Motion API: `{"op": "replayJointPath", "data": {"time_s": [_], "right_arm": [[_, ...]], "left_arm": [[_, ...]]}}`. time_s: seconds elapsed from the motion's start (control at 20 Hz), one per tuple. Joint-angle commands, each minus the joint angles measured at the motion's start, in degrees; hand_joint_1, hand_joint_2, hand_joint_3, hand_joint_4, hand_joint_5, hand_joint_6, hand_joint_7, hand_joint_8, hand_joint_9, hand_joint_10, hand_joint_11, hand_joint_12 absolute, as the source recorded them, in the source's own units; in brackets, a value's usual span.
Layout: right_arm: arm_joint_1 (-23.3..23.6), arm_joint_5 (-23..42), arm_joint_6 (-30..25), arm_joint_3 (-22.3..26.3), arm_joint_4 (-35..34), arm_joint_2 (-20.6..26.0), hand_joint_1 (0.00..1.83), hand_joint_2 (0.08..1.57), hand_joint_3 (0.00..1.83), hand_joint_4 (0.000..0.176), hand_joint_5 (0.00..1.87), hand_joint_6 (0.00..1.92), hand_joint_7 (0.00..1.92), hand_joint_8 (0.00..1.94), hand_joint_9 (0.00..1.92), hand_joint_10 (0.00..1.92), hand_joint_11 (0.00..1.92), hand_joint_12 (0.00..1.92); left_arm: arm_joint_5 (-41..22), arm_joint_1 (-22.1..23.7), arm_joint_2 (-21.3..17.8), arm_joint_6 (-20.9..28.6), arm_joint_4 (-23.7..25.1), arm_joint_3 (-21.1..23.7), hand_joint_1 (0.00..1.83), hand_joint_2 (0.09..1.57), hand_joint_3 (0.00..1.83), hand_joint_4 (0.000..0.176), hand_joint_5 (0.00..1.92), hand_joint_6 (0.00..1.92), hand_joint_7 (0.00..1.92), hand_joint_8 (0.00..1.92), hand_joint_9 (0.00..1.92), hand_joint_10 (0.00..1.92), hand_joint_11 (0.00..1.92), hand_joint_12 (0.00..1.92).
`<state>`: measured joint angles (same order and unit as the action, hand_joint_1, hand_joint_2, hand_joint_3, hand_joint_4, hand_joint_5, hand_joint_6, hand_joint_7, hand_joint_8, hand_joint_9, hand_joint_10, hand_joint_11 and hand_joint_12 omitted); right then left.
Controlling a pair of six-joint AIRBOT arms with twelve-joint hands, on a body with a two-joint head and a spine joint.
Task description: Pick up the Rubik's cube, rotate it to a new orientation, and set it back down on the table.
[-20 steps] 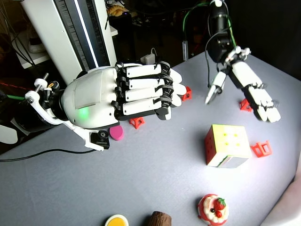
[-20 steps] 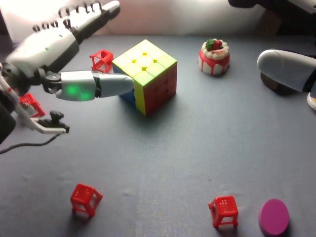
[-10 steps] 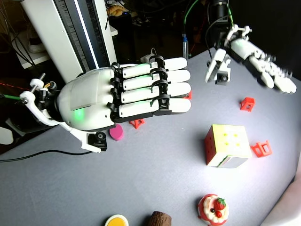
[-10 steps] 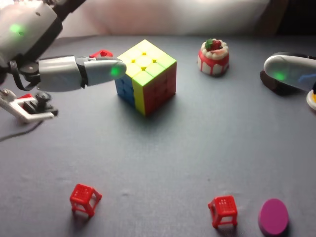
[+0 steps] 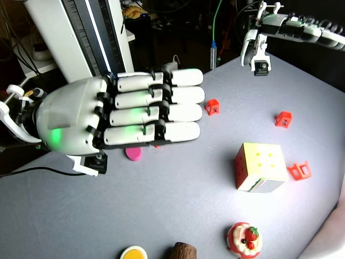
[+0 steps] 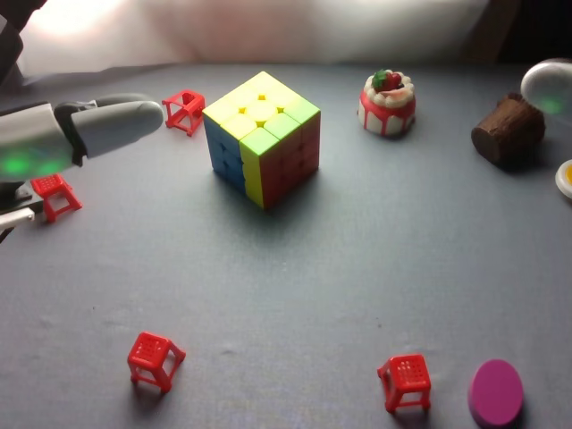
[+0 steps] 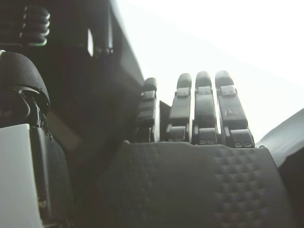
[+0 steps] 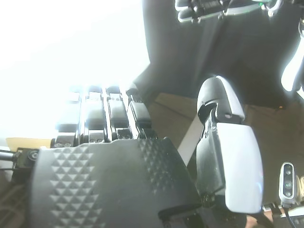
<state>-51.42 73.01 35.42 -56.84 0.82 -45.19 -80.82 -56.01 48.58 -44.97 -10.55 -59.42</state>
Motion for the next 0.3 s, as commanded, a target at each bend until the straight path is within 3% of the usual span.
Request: {"op": "replayJointPath", "data": {"time_s": [0.0, 0.1, 0.15, 0.2, 0.25], "right_arm": [[0.3, 8.4, -0.3, 0.4, -1.9, 0.5, 0.27, 1.18, 0.00, 0.000, 0.00, 0.00, 0.00, 0.00, 0.02, 0.03, 0.01, 0.33], [0.1, 10.0, -0.3, 1.6, -2.1, 1.6, 0.26, 1.17, 0.00, 0.000, 0.00, 0.00, 0.00, 0.00, 0.01, 0.06, 0.00, 0.22], [0.1, 11.1, -0.3, 2.3, -2.1, 2.3, 0.26, 1.18, 0.01, 0.000, 0.00, 0.00, 0.00, 0.00, 0.00, 0.05, 0.00, 0.21], [0.1, 11.9, -0.3, 2.8, -2.1, 2.9, 0.22, 1.23, 0.00, 0.000, 0.00, 0.00, 0.00, 0.00, 0.00, 0.01, 0.00, 0.07], [0.1, 12.9, -0.3, 3.1, -2.1, 3.3, 0.16, 1.29, 0.01, 0.000, 0.00, 0.00, 0.00, 0.00, 0.06, 0.09, 0.00, 0.73]], "left_arm": [[-8.2, 0.1, -0.6, 0.1, -0.5, 0.1, 0.18, 1.13, 0.02, 0.176, 0.00, 0.00, 0.00, 0.00, 0.00, 0.00, 0.00, 0.00], [-10.1, -0.8, -1.6, -0.7, -0.4, 1.2, 0.35, 1.18, 0.03, 0.176, 0.00, 0.00, 0.00, 0.00, 0.00, 0.00, 0.00, 0.00], [-11.2, -1.3, -2.1, -0.9, -0.4, 1.7, 0.29, 1.23, 0.04, 0.173, 0.00, 0.00, 0.00, 0.00, 0.00, 0.00, 0.00, 0.00], [-12.3, -1.8, -2.6, -1.1, -0.4, 2.1, 0.09, 1.34, 0.02, 0.175, 0.24, 0.05, 0.02, 0.00, 0.00, 0.00, 0.00, 0.00], [-13.2, -2.2, -3.1, -1.4, -0.3, 2.6, 0.24, 1.27, 0.00, 0.176, 0.35, 0.05, 0.07, 0.00, 0.00, 0.00, 0.00, 0.00]]}}
